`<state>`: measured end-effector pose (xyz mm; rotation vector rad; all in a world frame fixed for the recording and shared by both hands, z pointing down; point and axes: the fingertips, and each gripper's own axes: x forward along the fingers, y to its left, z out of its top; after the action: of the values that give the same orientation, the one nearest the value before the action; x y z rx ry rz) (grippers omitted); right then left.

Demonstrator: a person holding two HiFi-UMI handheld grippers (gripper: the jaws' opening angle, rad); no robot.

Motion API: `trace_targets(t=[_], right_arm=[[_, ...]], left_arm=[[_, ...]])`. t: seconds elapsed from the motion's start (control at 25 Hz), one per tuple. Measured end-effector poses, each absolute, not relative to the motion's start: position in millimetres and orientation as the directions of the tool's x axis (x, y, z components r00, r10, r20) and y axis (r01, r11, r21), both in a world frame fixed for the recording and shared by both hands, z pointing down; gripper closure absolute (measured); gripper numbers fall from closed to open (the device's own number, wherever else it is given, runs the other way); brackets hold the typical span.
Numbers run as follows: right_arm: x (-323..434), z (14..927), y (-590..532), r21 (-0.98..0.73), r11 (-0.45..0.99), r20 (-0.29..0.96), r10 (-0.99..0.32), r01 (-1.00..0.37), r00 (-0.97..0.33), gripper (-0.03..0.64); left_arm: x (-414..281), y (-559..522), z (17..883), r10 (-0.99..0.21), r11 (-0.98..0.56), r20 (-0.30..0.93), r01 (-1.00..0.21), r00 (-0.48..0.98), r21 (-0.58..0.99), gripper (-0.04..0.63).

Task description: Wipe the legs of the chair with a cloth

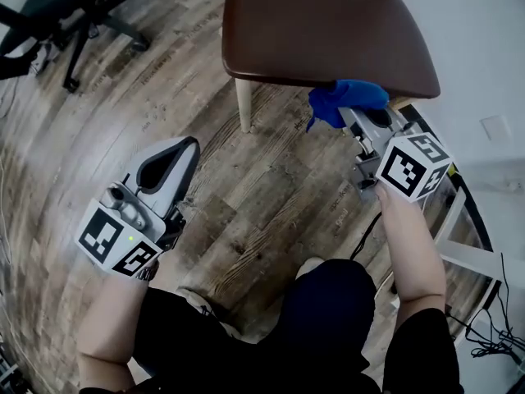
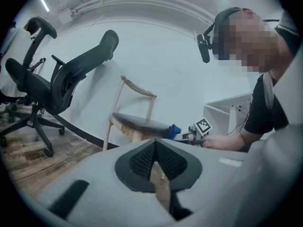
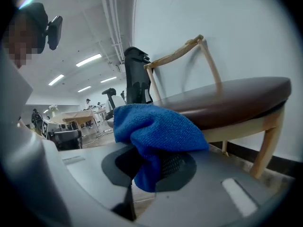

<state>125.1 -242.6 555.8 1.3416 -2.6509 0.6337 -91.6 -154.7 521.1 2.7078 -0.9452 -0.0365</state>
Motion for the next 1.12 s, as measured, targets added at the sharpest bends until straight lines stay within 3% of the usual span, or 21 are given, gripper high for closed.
trace_targets(t=[0.56, 0.76, 1.12], right_arm=[[-26.5, 560.2, -248.8, -0.351, 0.710, 0.262, -0.551, -0.610, -0.792, 0.551], [-41.6, 560.4, -255.7, -0.444, 0.674, 0.225, -0.553, -0.590, -0.802, 0.551], [-35.6, 580.0, -257.5, -0.428, 0.671, 0.224, -0.570, -0.605, -0.790, 0.551]], left_arm=[[-99.4, -152.9, 516.0, -0.612, -0.754, 0.051, -0.602, 0.789, 0.264, 0.595], [-102.1, -153.4, 516.5, -0.614, -0.751, 0.049, -0.603, 0.787, 0.269, 0.595], [-94.9, -150.9, 516.5, -0.607, -0.757, 0.053, -0.598, 0.793, 0.265, 0.595]])
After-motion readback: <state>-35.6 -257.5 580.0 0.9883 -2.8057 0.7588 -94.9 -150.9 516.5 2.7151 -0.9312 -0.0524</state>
